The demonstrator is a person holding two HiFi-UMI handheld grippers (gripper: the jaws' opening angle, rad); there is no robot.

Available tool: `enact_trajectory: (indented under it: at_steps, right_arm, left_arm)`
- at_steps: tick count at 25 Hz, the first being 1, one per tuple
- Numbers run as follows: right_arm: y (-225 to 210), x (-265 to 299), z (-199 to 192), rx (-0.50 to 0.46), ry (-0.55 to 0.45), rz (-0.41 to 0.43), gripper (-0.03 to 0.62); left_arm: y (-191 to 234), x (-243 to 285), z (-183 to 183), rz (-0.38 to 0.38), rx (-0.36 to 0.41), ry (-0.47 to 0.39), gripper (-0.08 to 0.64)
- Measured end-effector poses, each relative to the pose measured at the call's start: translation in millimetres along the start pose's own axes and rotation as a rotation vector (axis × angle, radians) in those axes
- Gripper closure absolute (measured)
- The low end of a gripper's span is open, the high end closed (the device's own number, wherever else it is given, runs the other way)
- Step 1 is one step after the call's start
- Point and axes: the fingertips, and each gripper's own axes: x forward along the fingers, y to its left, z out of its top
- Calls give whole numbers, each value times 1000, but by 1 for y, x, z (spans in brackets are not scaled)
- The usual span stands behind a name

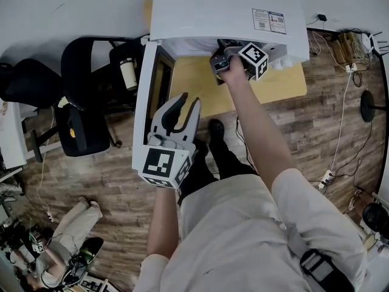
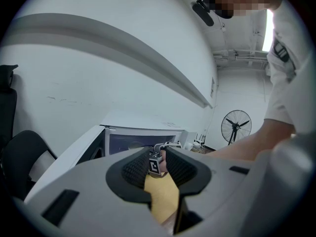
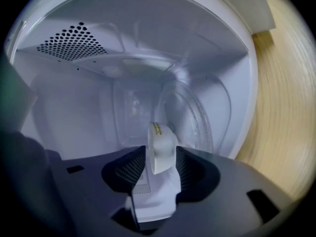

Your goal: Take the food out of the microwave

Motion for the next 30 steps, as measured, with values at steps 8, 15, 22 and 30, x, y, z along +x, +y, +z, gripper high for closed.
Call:
enact_trajectory:
  at_steps: [8, 15, 22, 30]
  right_arm:
    - [-3, 3, 2, -15, 3, -33, 451]
    - [-6, 3, 2, -13, 9, -46, 477]
    - [-6, 4, 1, -4, 17, -33, 483]
    - [-5, 1, 0, -3, 20, -29, 495]
  left_arm:
    - [1, 1, -2, 9, -4, 9, 460]
    - [0, 0, -4, 11, -9, 12, 460]
    - [-2, 1, -4, 14, -9, 13, 460]
    - [-5, -1, -3, 20, -7, 11, 460]
